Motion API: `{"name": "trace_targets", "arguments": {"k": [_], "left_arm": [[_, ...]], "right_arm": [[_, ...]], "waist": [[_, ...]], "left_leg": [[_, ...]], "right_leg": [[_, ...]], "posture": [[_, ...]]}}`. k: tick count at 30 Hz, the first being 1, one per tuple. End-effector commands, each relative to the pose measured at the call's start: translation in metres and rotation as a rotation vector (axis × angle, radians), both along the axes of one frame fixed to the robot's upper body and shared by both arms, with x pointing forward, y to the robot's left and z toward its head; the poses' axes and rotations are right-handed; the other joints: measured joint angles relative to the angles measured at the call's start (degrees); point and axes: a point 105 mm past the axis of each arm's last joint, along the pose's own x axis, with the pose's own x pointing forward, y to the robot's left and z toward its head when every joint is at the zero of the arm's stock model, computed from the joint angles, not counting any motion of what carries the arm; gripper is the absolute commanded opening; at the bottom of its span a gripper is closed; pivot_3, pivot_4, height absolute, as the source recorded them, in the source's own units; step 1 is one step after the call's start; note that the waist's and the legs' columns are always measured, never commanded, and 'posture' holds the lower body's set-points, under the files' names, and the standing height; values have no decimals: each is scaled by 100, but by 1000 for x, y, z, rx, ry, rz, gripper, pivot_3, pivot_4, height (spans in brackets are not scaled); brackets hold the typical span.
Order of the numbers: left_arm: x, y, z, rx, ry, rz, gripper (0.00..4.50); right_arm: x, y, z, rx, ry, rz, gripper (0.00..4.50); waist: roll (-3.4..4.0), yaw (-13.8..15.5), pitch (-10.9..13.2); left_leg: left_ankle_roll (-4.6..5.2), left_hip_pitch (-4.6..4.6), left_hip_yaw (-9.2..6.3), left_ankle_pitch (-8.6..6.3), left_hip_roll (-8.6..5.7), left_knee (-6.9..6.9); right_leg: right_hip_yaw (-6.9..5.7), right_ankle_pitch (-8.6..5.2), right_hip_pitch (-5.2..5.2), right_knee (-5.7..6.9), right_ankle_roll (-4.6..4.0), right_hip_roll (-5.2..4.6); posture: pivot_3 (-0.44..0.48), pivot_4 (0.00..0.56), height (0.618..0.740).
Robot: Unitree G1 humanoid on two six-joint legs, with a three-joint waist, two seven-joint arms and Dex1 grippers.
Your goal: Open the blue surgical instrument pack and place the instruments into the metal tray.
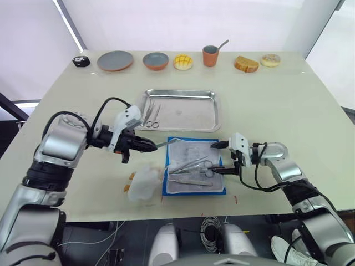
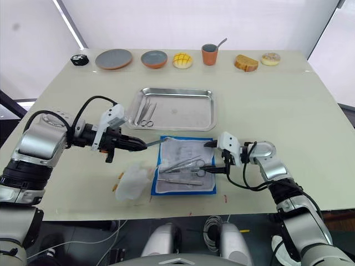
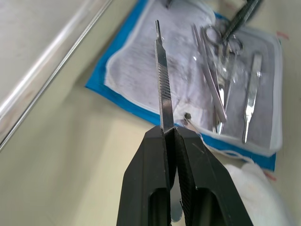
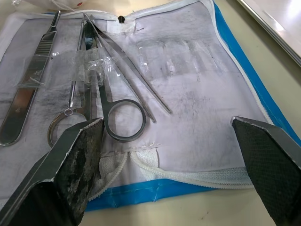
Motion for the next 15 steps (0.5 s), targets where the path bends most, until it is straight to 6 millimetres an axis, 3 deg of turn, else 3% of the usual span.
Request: {"name": "trace_targets", "arguments": {"k": [1, 6, 15], "left_arm": [[13, -1, 20, -76, -109, 122, 46], [41, -6, 26, -171, -194, 367, 46], [80, -21, 18, -254, -235, 681, 46]], "right_arm": [[-17, -10, -48, -153, 146, 8, 4500], [-15, -10, -47, -160, 143, 20, 4500], [-12, -10, -45, -161, 139, 24, 4500]], "waist": [[-2, 2, -1], [-2, 0, -2], [-12, 2, -9]], "left_leg": [[0, 1, 0, 0, 0, 0], [0, 0, -1, 0, 0, 1], [-1, 1, -4, 0, -1, 2]], "right_leg": [[0, 0, 1, 0, 0, 0], [-1, 1, 1, 1, 1, 0], [-3, 2, 3, 2, 1, 0]], "posture": [[0, 150, 740], [0, 150, 740], [0, 150, 740]]}}
